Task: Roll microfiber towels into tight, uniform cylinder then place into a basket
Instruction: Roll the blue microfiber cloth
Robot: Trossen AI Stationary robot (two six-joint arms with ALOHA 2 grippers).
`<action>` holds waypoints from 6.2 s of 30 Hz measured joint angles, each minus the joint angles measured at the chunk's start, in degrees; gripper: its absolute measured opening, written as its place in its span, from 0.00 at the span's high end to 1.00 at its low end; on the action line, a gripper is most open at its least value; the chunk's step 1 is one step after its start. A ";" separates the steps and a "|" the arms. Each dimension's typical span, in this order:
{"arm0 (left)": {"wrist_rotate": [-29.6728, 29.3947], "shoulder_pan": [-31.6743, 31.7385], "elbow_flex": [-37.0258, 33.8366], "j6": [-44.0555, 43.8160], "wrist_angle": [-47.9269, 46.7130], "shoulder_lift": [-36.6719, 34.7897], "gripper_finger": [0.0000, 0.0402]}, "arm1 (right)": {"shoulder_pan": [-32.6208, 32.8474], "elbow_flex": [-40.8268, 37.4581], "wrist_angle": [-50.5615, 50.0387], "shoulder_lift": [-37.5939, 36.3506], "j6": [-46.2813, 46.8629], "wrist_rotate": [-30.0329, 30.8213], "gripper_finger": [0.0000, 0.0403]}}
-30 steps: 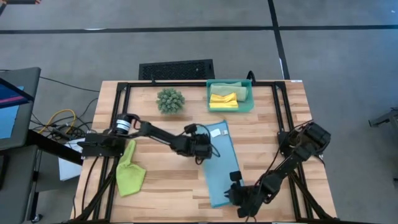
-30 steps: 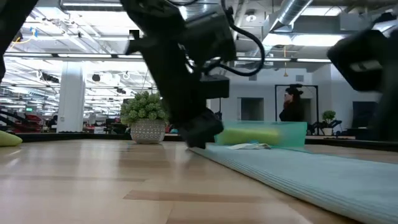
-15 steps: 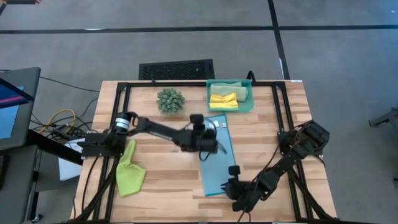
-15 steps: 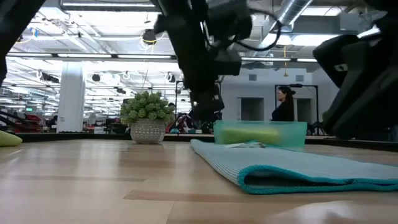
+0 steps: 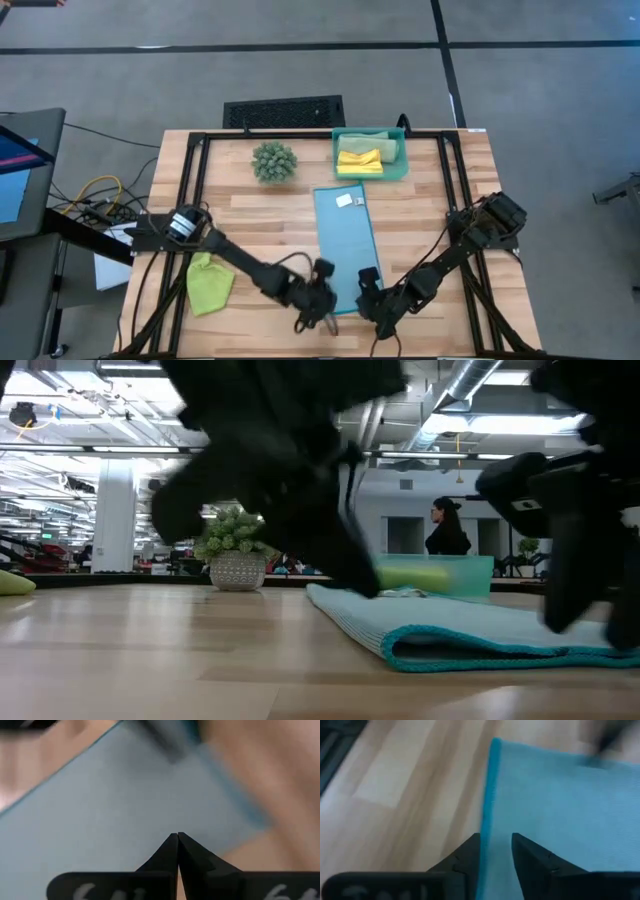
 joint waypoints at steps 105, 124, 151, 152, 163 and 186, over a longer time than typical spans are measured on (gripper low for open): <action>-10.90 -11.69 -2.59 -13.44 2.51 2.16 0.85 | 4.86 0.15 -6.84 -0.20 -0.88 2.45 0.81; -10.95 -11.93 -2.37 -10.07 4.39 4.24 0.75 | 5.65 0.04 -7.23 -0.20 1.11 3.51 0.95; -10.24 -11.21 8.66 -30.75 -11.64 4.76 0.99 | 9.49 -0.07 -7.20 -4.83 9.21 1.23 0.97; -8.97 -10.98 8.66 -31.03 -12.05 4.76 0.99 | 9.35 -0.07 -7.52 -4.83 9.55 1.23 0.98; -4.86 -11.32 8.71 -24.48 -9.10 4.66 0.99 | 9.89 -0.02 -6.65 -4.83 9.61 1.10 0.96; -7.51 -11.95 13.45 -24.92 -11.45 4.48 1.00 | 10.66 0.02 -4.06 -5.30 10.22 0.81 0.96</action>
